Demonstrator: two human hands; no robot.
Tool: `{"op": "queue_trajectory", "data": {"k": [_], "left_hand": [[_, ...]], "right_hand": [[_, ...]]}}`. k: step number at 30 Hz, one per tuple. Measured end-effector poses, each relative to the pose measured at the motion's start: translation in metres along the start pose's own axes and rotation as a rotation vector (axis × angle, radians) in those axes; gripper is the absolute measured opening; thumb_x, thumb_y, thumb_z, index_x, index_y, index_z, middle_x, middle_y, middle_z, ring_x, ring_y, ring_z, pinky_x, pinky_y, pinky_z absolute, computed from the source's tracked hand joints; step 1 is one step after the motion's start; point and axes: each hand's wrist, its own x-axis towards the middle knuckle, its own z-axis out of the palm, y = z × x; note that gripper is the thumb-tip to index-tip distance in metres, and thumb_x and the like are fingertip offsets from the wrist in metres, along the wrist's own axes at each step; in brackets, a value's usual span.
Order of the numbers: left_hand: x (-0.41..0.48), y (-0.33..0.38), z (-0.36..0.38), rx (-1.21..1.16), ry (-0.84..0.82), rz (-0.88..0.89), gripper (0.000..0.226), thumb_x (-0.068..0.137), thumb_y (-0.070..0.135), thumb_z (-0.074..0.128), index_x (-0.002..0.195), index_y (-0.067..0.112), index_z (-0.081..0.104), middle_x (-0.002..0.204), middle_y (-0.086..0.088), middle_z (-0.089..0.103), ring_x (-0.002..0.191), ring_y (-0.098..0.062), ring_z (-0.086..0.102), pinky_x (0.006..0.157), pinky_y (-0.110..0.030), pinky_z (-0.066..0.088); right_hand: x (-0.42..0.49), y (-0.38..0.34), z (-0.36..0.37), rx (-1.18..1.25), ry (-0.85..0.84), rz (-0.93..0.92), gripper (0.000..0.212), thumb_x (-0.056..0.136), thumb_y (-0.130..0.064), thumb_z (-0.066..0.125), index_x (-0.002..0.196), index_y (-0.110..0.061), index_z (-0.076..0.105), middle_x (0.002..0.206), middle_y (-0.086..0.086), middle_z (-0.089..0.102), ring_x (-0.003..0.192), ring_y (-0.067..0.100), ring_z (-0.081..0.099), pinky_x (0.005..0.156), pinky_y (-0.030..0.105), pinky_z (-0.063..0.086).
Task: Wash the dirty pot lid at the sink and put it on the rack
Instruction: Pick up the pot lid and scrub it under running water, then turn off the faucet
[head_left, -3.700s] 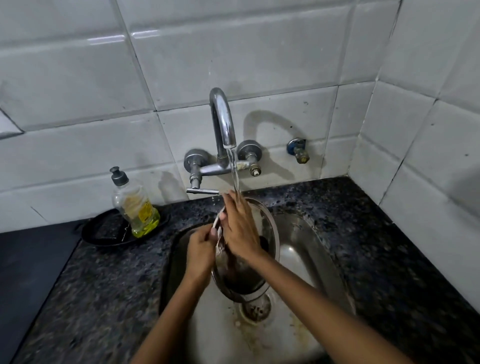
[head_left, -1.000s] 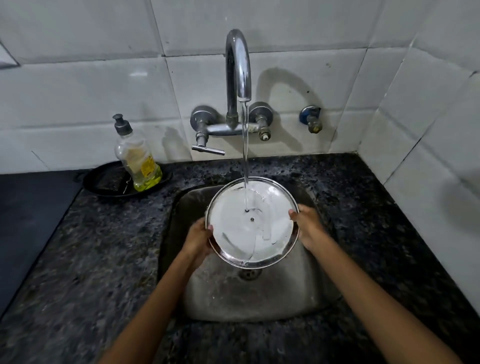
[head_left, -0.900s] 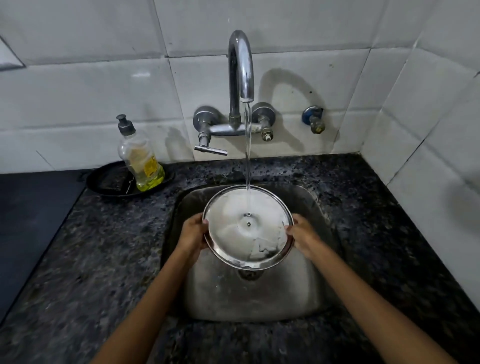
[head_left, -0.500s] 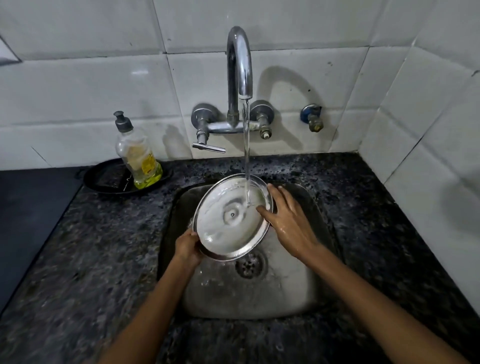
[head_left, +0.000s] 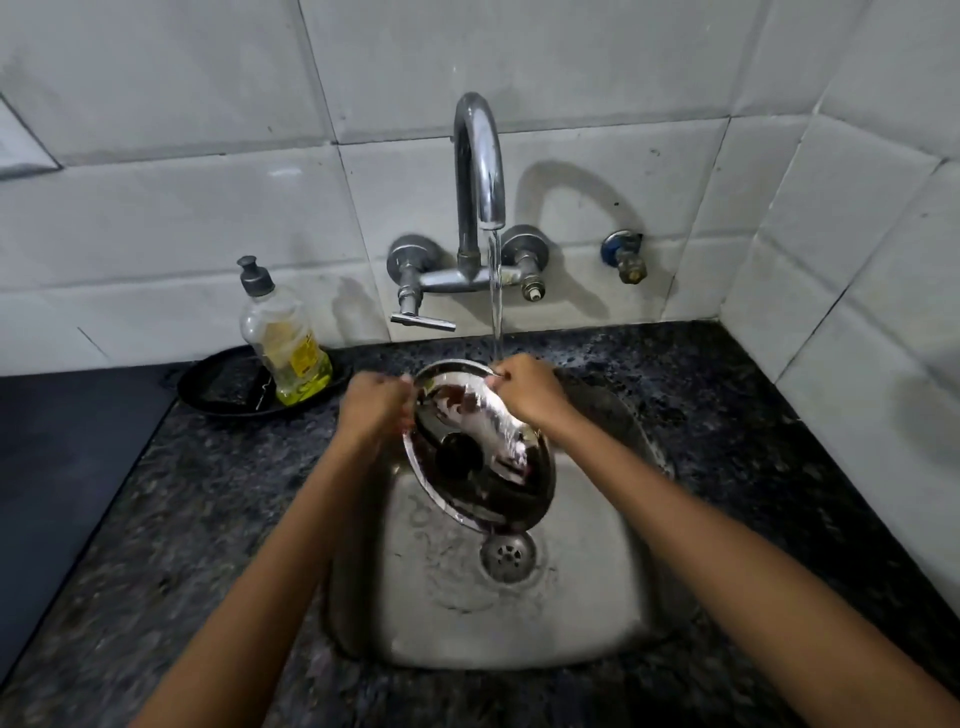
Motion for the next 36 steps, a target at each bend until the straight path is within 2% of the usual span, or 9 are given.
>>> {"op": "queue_trajectory", "data": {"k": [5, 10, 15, 20, 24, 27, 29, 32, 36], "left_hand": [[0.032, 0.048, 0.013, 0.097, 0.112, 0.132, 0.049, 0.069, 0.050, 0.064, 0.072, 0.003, 0.054, 0.068, -0.016, 0.052, 0.054, -0.024, 0.043, 0.050, -0.028, 0.031], [0.035, 0.054, 0.045, 0.295, 0.313, 0.141, 0.054, 0.079, 0.042, 0.064, 0.110, 0.000, 0.050, 0.110, -0.021, 0.061, 0.102, -0.036, 0.059, 0.083, -0.041, 0.047], [0.027, 0.037, 0.043, 0.962, 0.528, 0.524, 0.033, 0.083, 0.004, 0.056, 0.113, 0.004, 0.042, 0.110, -0.021, 0.060, 0.097, -0.039, 0.058, 0.065, -0.044, 0.045], [0.027, 0.034, 0.026, 1.193, 0.432, 0.606, 0.042, 0.084, 0.001, 0.050, 0.124, 0.008, 0.039, 0.116, -0.019, 0.055, 0.105, -0.037, 0.053, 0.079, -0.047, 0.046], [-0.015, 0.028, 0.018, 0.921, 0.249, 0.490, 0.041, 0.095, 0.035, 0.037, 0.121, 0.004, 0.044, 0.112, -0.024, 0.058, 0.103, -0.042, 0.057, 0.080, -0.046, 0.045], [-0.066, 0.026, 0.023, 0.774, -0.108, 0.513, 0.059, 0.091, 0.055, 0.026, 0.096, 0.006, 0.058, 0.097, -0.018, 0.065, 0.093, -0.033, 0.062, 0.079, -0.037, 0.047], [-0.095, 0.021, 0.036, 0.858, -0.289, 0.515, 0.060, 0.085, 0.063, 0.033, 0.102, 0.012, 0.059, 0.101, -0.013, 0.067, 0.095, -0.029, 0.063, 0.085, -0.038, 0.049], [-0.118, 0.008, 0.055, 1.165, -0.197, 0.577, 0.056, 0.080, 0.051, 0.054, 0.122, 0.015, 0.050, 0.113, -0.013, 0.065, 0.103, -0.032, 0.062, 0.086, -0.042, 0.051], [-0.130, 0.020, 0.054, 1.212, 0.075, 0.692, 0.032, 0.087, 0.022, 0.046, 0.114, 0.004, 0.049, 0.110, -0.022, 0.061, 0.103, -0.043, 0.057, 0.082, -0.046, 0.046]], "right_hand": [[0.001, -0.003, 0.000, 0.220, -0.009, 0.077, 0.042, 0.087, -0.011, 0.056, 0.049, -0.014, 0.039, 0.051, -0.001, 0.033, 0.048, 0.012, 0.030, 0.053, 0.029, 0.025], [-0.005, 0.013, -0.023, 0.271, 0.063, 0.100, 0.046, 0.084, -0.009, 0.057, 0.046, -0.018, 0.033, 0.047, 0.000, 0.028, 0.045, 0.014, 0.026, 0.050, 0.029, 0.018], [-0.013, 0.020, -0.030, 0.282, 0.088, 0.154, 0.047, 0.080, -0.007, 0.059, 0.044, -0.018, 0.032, 0.043, -0.002, 0.027, 0.037, 0.011, 0.024, 0.039, 0.023, 0.018], [-0.016, 0.029, -0.027, 0.407, 0.089, 0.291, 0.044, 0.078, -0.009, 0.062, 0.047, -0.020, 0.033, 0.050, 0.003, 0.034, 0.050, 0.020, 0.038, 0.048, 0.027, 0.033], [-0.025, 0.020, -0.027, 0.608, 0.099, 0.379, 0.023, 0.078, -0.007, 0.064, 0.061, -0.012, 0.050, 0.073, 0.013, 0.061, 0.070, 0.025, 0.063, 0.064, 0.039, 0.057], [-0.033, 0.010, -0.030, 0.728, 0.136, 0.423, 0.010, 0.082, -0.003, 0.061, 0.078, -0.005, 0.053, 0.083, 0.014, 0.063, 0.063, 0.018, 0.062, 0.042, 0.026, 0.049], [-0.038, 0.005, -0.029, 0.789, 0.171, 0.427, 0.007, 0.081, 0.000, 0.061, 0.085, 0.001, 0.055, 0.091, 0.020, 0.065, 0.063, 0.022, 0.063, 0.034, 0.022, 0.046], [-0.048, -0.006, -0.032, 0.838, 0.206, 0.417, 0.007, 0.080, 0.001, 0.060, 0.083, 0.003, 0.055, 0.084, 0.020, 0.063, 0.061, 0.022, 0.062, 0.033, 0.021, 0.047], [-0.066, -0.022, -0.050, 0.882, 0.088, 0.323, 0.009, 0.088, -0.002, 0.053, 0.080, 0.004, 0.054, 0.088, 0.026, 0.064, 0.074, 0.031, 0.065, 0.067, 0.035, 0.057]]}}
